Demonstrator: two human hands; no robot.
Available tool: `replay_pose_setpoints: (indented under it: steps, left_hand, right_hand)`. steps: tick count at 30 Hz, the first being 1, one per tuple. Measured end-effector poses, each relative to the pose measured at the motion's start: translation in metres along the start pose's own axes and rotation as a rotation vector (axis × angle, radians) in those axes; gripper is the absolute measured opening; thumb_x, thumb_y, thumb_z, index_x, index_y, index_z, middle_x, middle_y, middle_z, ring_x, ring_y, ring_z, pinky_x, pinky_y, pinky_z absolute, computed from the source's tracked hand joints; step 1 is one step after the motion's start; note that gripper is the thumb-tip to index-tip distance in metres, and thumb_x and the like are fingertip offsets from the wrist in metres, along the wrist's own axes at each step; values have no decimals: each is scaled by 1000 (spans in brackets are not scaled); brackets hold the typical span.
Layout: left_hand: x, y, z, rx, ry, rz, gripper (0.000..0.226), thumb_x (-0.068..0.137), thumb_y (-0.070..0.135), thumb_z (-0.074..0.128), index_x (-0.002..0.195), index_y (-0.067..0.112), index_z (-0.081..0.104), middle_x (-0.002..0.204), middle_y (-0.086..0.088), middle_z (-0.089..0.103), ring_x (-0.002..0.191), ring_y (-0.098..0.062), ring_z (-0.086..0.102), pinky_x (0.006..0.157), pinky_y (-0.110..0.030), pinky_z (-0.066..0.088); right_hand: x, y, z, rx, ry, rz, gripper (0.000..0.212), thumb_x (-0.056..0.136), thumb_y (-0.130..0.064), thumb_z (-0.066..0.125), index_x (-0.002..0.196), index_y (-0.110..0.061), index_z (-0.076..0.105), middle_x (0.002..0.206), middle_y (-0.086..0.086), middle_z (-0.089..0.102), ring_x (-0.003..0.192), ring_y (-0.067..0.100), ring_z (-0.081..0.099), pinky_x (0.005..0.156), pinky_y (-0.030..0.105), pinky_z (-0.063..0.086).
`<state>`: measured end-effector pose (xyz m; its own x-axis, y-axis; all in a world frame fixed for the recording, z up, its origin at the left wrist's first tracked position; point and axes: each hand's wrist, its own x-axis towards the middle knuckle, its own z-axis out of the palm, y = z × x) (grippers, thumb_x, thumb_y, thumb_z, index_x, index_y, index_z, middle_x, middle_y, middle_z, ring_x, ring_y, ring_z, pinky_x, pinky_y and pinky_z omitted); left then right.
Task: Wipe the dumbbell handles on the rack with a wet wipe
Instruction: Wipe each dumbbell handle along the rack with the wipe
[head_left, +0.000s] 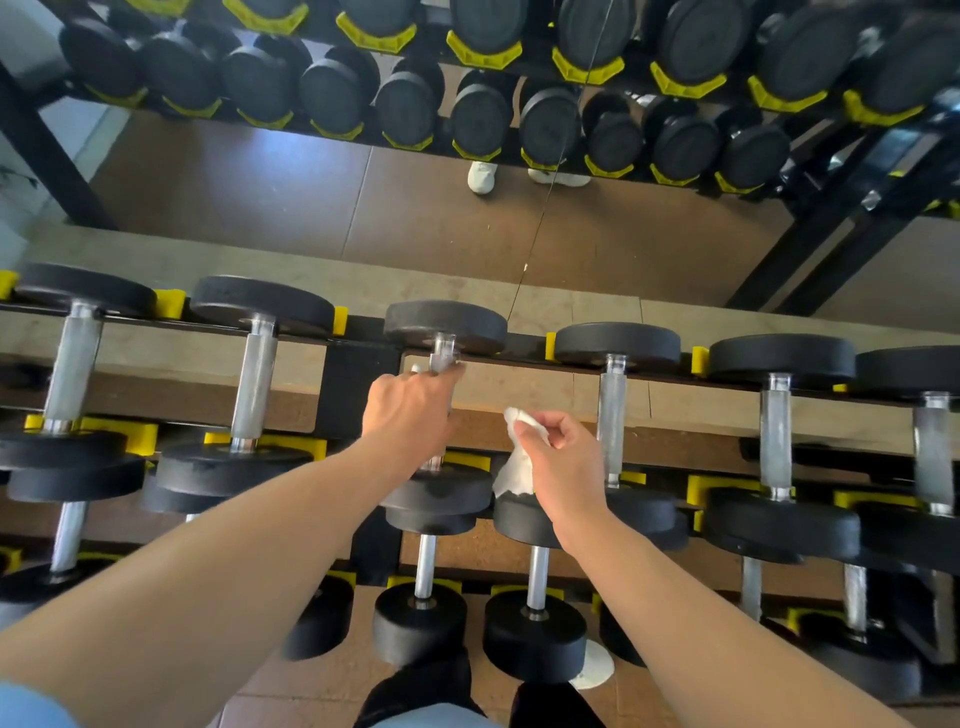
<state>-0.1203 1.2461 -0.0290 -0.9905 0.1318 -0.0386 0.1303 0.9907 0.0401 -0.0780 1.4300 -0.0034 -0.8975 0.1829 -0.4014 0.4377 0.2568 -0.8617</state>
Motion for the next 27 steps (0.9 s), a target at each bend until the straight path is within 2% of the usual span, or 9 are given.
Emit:
replay_pose_setpoints:
  steps: [6,9,12,14,16,19,21,25,27]
  left_hand:
    - [13,0,-12,127,-80,48,25,97,43,53,114,31,67,95,3,69,82,-18,64,67,-31,46]
    - [15,3,-10,186,-154,126,19,96,27,54,102,26,72,93,5,68,85,-19,63,72,-31,47]
    - [6,-1,-7,84,-77,187,16,99,32,54,100,26,69,95,7,68,86,-16,64,74,-31,48]
    - [-5,-5,-13,-183,75,30,23,103,40,45,95,26,62,84,9,65,75,-12,62,67,-31,48]
    - [-18,-10,-20,-437,182,-229,24,106,41,35,94,28,52,73,10,60,63,-10,58,59,-32,46]
    - [-40,-27,-22,-738,250,-678,27,107,43,30,98,25,48,76,6,57,68,-14,57,62,-34,45]
    - [-59,-44,-17,-806,262,-832,30,106,42,33,99,20,52,79,2,57,73,-19,57,63,-35,42]
    - [-85,-53,-11,-819,162,-706,28,104,43,42,98,21,57,78,3,61,74,-17,61,62,-32,44]
    - [-78,-45,-12,-817,71,-628,27,102,46,45,97,23,58,76,4,62,70,-11,61,57,-27,43]
  right_hand:
    - [-3,-1,-3,-20,-6,-17,15,93,-31,68,106,-25,66,96,-17,67,92,2,61,72,13,43]
    - [-6,0,-7,-25,1,-27,15,93,-31,67,106,-24,66,96,-17,67,93,2,61,72,14,44]
    - [-9,1,-10,-6,6,-21,14,94,-31,66,107,-25,66,98,-16,67,94,3,61,72,13,44]
    - [-10,1,-10,11,18,-9,15,95,-32,66,108,-25,65,98,-14,67,94,5,61,71,14,43]
    - [-11,0,-9,38,49,10,14,95,-34,64,107,-27,64,97,-13,67,93,6,62,70,16,44]
    - [-11,-6,-6,79,85,37,13,96,-37,63,108,-30,62,96,-15,65,93,8,62,69,16,47]
    - [-10,-11,-2,102,86,78,17,94,-36,66,111,-32,63,99,-14,64,93,10,62,64,13,48]
    - [-6,-18,8,172,114,154,22,88,-25,74,107,-32,66,103,-13,65,99,11,61,83,30,56]
    - [-6,-23,13,160,113,148,21,89,-25,73,108,-32,65,104,-11,65,98,11,60,82,28,54]
